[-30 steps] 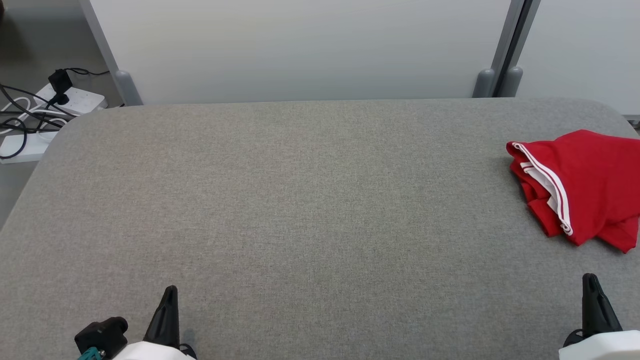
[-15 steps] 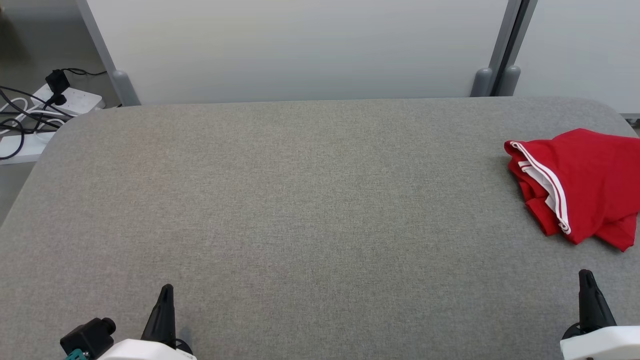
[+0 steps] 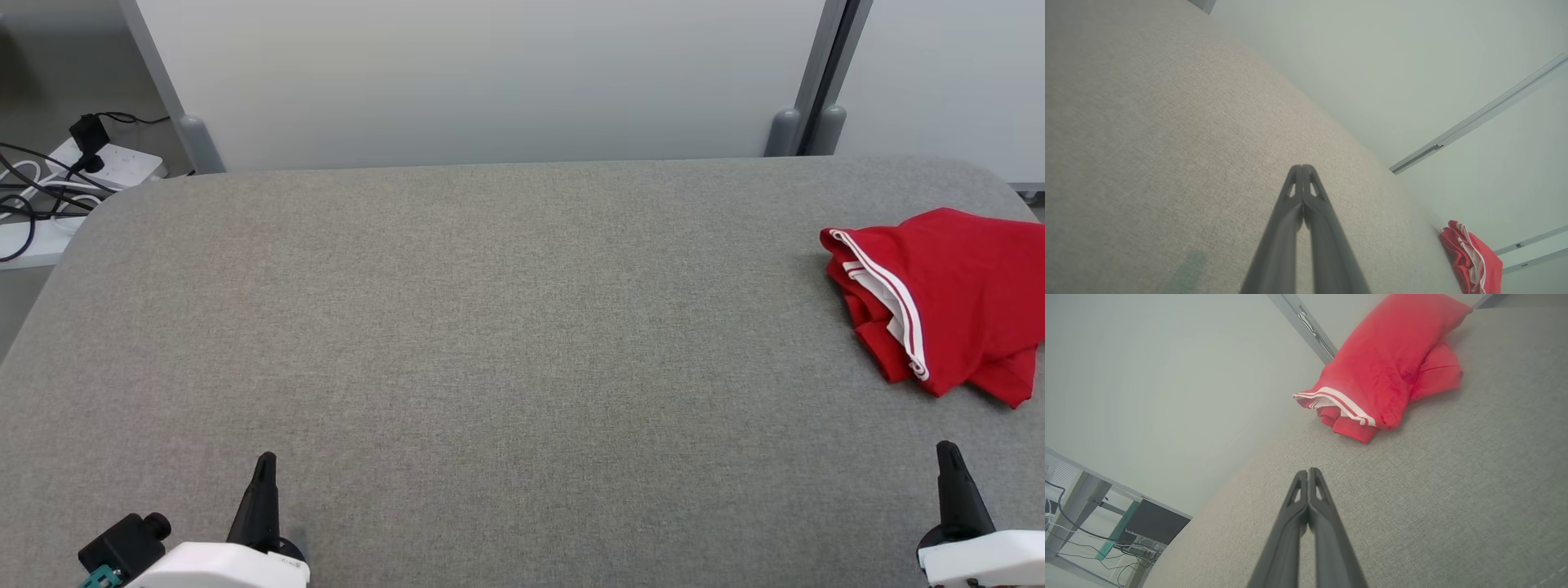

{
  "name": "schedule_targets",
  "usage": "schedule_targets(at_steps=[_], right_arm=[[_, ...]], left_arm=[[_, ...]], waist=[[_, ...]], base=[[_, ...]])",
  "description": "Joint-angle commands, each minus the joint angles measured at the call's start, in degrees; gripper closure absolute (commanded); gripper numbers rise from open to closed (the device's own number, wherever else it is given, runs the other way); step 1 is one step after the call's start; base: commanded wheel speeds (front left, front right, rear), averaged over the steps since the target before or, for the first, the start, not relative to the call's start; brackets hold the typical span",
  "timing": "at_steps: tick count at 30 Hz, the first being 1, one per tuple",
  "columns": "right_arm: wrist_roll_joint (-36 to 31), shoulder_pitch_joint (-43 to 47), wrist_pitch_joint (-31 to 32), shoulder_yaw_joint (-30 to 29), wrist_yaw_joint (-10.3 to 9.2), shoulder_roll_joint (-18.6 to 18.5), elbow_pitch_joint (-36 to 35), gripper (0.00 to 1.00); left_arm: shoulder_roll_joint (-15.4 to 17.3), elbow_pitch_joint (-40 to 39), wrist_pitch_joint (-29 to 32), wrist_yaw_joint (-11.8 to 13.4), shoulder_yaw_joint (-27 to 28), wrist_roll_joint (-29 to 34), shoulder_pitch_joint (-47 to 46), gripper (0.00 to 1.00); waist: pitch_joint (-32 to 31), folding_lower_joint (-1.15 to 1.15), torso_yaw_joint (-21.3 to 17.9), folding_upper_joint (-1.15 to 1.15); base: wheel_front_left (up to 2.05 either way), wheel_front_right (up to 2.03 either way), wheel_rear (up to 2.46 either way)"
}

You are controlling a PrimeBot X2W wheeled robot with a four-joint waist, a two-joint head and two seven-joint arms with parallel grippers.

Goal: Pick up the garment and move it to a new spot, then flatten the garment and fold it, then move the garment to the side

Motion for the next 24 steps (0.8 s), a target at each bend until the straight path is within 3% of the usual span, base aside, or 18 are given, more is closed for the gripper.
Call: schedule_targets(at_steps=[1,24], right_arm=[[1.83,-2.86,0.48,0.71,0.06,-1.11,-1.55,1.0],[17.29,-4.07,3.47,1.94,0.07,-1.22,-1.37,1.0]], left_arm=[[0.57,-1.77,0.32,-0.67,1.28,-1.82,-3.08,1.0],[0.67,-2.94,4.02,-1.45,2.48,-16.95,-4.0,1.0]], waist=[[0.01,0.0,-0.02,0.0],[0.13,0.0,-0.48,0.0]], base=[[0.0,0.0,0.0],[0.0,0.0,0.0]])
